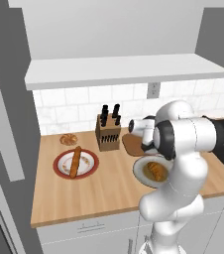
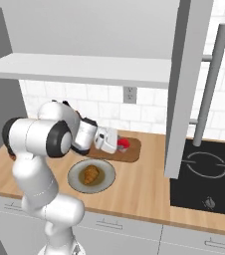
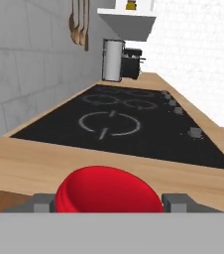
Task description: From the different types of pastries on the counter, select a croissant and place it on the cutting board. Then retrieve a jar of jam from the cabinet and place it alongside the croissant on the cutting board.
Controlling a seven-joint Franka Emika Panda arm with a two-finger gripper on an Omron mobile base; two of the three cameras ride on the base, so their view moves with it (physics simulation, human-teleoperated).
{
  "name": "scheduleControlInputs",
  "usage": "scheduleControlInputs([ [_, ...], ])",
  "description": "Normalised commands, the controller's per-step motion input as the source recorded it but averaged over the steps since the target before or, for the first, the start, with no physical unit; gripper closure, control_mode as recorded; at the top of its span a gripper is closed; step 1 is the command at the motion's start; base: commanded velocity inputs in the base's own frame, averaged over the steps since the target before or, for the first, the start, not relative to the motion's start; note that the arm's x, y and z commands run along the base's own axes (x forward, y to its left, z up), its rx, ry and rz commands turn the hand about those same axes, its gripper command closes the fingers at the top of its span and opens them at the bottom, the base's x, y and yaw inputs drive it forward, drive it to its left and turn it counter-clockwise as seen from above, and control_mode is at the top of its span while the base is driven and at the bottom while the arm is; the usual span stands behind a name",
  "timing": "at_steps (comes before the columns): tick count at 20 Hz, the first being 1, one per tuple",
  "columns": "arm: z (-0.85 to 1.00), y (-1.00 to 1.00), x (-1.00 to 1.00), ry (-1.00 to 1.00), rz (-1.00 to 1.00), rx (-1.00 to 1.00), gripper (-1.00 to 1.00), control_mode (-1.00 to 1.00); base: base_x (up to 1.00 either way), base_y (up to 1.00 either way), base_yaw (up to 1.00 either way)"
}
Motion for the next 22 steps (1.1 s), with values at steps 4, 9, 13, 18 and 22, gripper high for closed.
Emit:
scheduleControlInputs([
  [4, -0.34, 0.00, 0.34, 0.00, 0.00, 0.00, 1.00, -1.00, 0.00, 0.00, 0.00],
  [9, -0.35, 0.00, 0.29, 0.00, 0.00, 0.00, 1.00, -1.00, 0.00, 0.00, 0.00],
  [13, -0.33, 0.00, 0.31, 0.00, 0.00, 0.00, 1.00, -1.00, 0.00, 0.00, 0.00],
  [18, -0.31, 0.00, 0.33, 0.00, 0.00, 0.00, 1.00, -1.00, 0.00, 0.00, 0.00],
  [22, -0.32, 0.00, 0.32, 0.00, 0.00, 0.00, 1.00, -1.00, 0.00, 0.00, 0.00],
])
